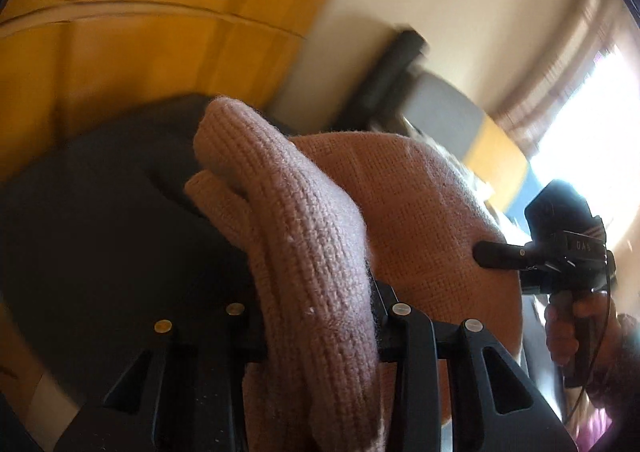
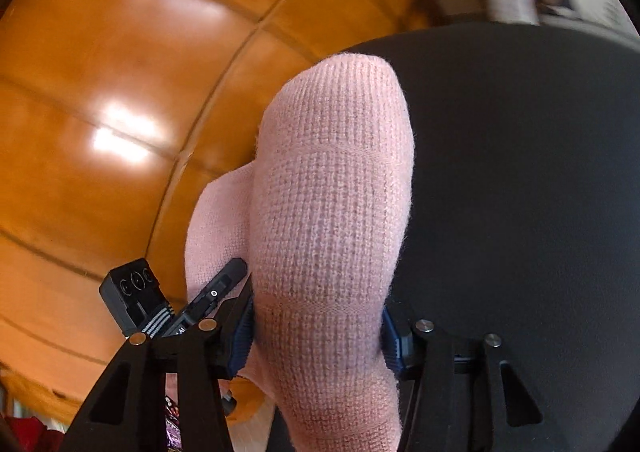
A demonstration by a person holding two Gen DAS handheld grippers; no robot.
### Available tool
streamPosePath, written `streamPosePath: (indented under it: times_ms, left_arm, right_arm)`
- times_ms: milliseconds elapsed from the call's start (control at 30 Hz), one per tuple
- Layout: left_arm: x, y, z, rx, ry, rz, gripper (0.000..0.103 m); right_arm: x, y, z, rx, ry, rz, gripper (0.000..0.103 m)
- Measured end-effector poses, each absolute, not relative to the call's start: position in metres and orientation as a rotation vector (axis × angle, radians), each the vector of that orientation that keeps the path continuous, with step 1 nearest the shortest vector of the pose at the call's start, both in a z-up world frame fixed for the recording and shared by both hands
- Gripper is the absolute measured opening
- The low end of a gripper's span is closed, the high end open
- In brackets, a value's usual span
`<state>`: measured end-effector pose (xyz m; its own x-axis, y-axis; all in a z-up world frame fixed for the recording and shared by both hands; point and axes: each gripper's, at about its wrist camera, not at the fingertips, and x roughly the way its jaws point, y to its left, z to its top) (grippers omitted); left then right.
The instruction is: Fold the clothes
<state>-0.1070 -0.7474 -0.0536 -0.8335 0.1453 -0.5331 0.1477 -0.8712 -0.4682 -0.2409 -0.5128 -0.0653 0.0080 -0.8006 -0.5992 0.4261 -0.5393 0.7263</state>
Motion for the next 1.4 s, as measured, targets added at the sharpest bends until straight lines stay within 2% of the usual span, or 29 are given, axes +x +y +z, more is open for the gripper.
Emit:
streamPosePath:
  times_ms: [267, 600, 733, 867, 967, 1067, 1167, 1300, 1367, 1400]
  left_arm:
    - [-0.068, -0.832, -0.039, 0.569, 0.823, -2.635, 0.036]
    - [-0.096, -0.901, -0.099, 0.614, 0.904, -2.407, 0.036]
    - [-0.091, -0.918, -0.12, 0.597, 0.952, -2.362, 0.04]
    - [-0.089, -0.93, -0.132, 0.582, 0.993, -2.354, 0.049]
    - [-0.095, -0.931, -0.135, 0.571, 0.95, -2.373, 0.058]
    - [-0.088, -0.94, -0.139, 0.551, 0.975, -2.396, 0.059]
    - [-0.061, -0.941, -0.141, 0.526, 1.059, -2.371, 0.062]
    - [-0.018, -0.934, -0.125, 0.389, 1.056, -2.323, 0.062]
    - [0.004, -0.924, -0.114, 0.3, 1.008, -2.307, 0.062]
    - [0.012, -0.919, -0.109, 0.264, 0.992, -2.301, 0.062]
  right_arm:
    - [-0.264, -0.679, -0.041, 1.3, -0.234, -1.5, 0.052]
    - [-0.296, -0.814, -0.081, 1.346, 0.017, -1.497, 0.052]
    - [-0.311, -0.825, -0.096, 1.338, -0.005, -1.523, 0.052]
    - [-0.311, -0.833, -0.116, 1.35, -0.014, -1.54, 0.053]
    - [-0.316, -0.825, -0.134, 1.39, -0.111, -1.542, 0.059]
    - [-0.32, -0.814, -0.145, 1.437, -0.193, -1.532, 0.07]
    - [-0.314, -0.797, -0.127, 1.399, -0.191, -1.59, 0.07]
    - [-0.292, -0.766, -0.084, 1.239, -0.141, -1.733, 0.07]
    - [-0.271, -0.755, -0.07, 1.151, -0.032, -1.736, 0.067]
    - [-0.26, -0.751, -0.065, 1.107, 0.039, -1.722, 0.062]
